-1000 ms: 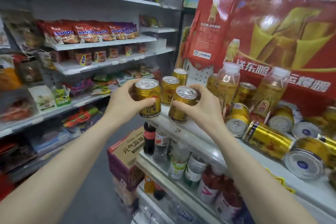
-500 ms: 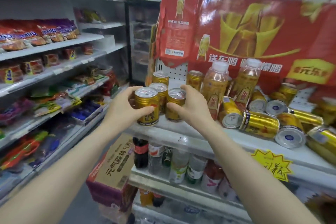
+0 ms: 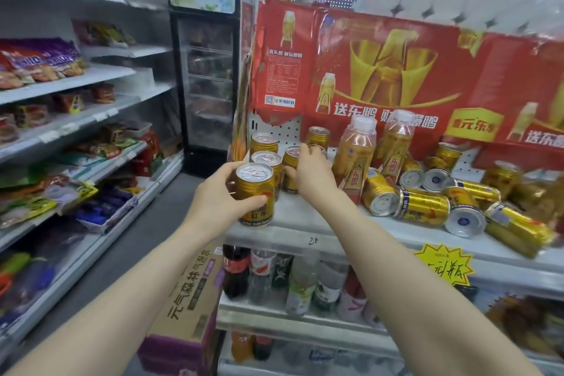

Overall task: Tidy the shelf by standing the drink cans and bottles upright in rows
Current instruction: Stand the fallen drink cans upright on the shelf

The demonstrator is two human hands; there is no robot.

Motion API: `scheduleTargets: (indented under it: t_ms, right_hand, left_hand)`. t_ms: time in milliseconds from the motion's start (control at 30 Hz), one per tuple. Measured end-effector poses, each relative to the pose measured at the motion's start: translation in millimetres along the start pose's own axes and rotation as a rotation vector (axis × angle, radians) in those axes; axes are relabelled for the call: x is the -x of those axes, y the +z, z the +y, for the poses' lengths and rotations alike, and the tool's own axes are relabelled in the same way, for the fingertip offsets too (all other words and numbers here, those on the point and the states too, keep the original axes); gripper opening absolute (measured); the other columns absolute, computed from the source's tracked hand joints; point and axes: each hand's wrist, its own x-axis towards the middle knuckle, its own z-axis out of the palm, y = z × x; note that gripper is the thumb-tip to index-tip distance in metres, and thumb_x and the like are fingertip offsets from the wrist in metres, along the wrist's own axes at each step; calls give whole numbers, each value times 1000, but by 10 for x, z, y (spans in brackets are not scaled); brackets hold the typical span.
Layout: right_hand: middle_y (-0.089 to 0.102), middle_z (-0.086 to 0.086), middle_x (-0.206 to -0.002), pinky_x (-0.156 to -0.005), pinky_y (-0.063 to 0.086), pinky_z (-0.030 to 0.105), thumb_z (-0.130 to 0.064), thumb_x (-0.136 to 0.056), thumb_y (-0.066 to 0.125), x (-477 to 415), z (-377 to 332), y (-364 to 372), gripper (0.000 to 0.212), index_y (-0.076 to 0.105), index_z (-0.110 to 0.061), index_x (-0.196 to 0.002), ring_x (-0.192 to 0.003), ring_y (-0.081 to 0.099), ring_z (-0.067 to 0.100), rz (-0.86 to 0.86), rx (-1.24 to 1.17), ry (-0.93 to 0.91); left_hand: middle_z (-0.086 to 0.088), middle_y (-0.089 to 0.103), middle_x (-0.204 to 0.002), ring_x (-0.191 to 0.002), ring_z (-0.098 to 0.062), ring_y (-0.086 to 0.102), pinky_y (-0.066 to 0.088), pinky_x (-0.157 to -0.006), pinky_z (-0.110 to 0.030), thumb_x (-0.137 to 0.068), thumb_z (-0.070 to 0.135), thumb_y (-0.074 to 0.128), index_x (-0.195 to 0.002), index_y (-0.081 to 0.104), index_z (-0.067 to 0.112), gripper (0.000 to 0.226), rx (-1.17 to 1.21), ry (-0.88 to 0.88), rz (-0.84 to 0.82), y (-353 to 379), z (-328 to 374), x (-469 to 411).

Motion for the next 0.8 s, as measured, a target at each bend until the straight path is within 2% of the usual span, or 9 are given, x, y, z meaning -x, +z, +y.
scheduleTargets:
  t_ms: [100,200,267,333,400,467,567,700,800]
  right_hand:
    - [47,16,-140,-102,40,40,-25,-100,52,131,52,-121,49,40,-6,-143,-127,45,33,112,-23,-76]
    - [58,6,-133,-103,43,37,-24,-100,51,393,39,-336,40,52,-10,-138,-122,53,22,282,-223,-161]
    - [64,-3,-121,-93,49,35,-34,-99,54,623,-19,-465,37,59,-16,-131,-108,59,12,251,-355,-207]
    - [65,-10,-111,-86,51,29,-44,-95,58,842,-90,-563,40,62,-20,-127,-98,60,5,139,-421,-237]
    - [64,-13,-113,-87,48,26,-48,-91,63,986,-132,-617,46,61,-21,-128,-100,58,4,66,-404,-244]
    - [64,-7,-120,-92,47,30,-48,-87,68,1037,-128,-666,53,59,-20,-131,-107,58,10,57,-332,-239]
    - [64,-3,-126,-93,46,29,-44,-86,70,1046,-51,-736,55,58,-19,-134,-113,58,14,34,-284,-205]
    - [62,-3,-132,-98,45,31,-44,-89,67,965,49,-701,55,57,-18,-136,-121,55,15,67,-249,-163]
    - [60,-1,-134,-103,43,37,-42,-91,65,852,73,-603,52,55,-17,-136,-125,53,18,88,-189,-139]
  left_hand:
    - [16,67,-116,-106,-5,63,54,-94,-39,-62,40,88,-127,56,37,73,-8,8,-2,-2,12,29]
    - [15,66,-117,-106,-5,63,54,-94,-36,-64,36,89,-129,55,35,73,-19,25,-15,24,59,68]
    - [14,67,-117,-105,-5,63,54,-94,-35,-63,36,89,-130,56,33,75,-13,38,-23,78,115,90]
    - [14,68,-114,-103,-3,64,54,-92,-33,-62,40,89,-130,57,32,75,-7,61,-37,157,207,114]
    - [15,68,-111,-101,-3,65,55,-90,-30,-62,41,88,-129,58,32,75,-4,89,-45,251,292,136]
    - [14,68,-109,-100,-3,65,54,-89,-27,-64,34,88,-129,59,29,72,8,101,-54,342,342,168]
    - [14,69,-112,-101,-3,65,55,-92,-32,-65,38,88,-130,58,28,73,-7,140,-111,414,354,184]
    - [9,56,-134,-124,-12,48,37,-105,-27,-70,46,83,-137,51,25,78,-405,361,-47,261,313,60]
    - [4,45,-145,-136,-17,35,33,-112,-34,-78,42,78,-142,46,23,74,-652,442,14,105,212,-80]
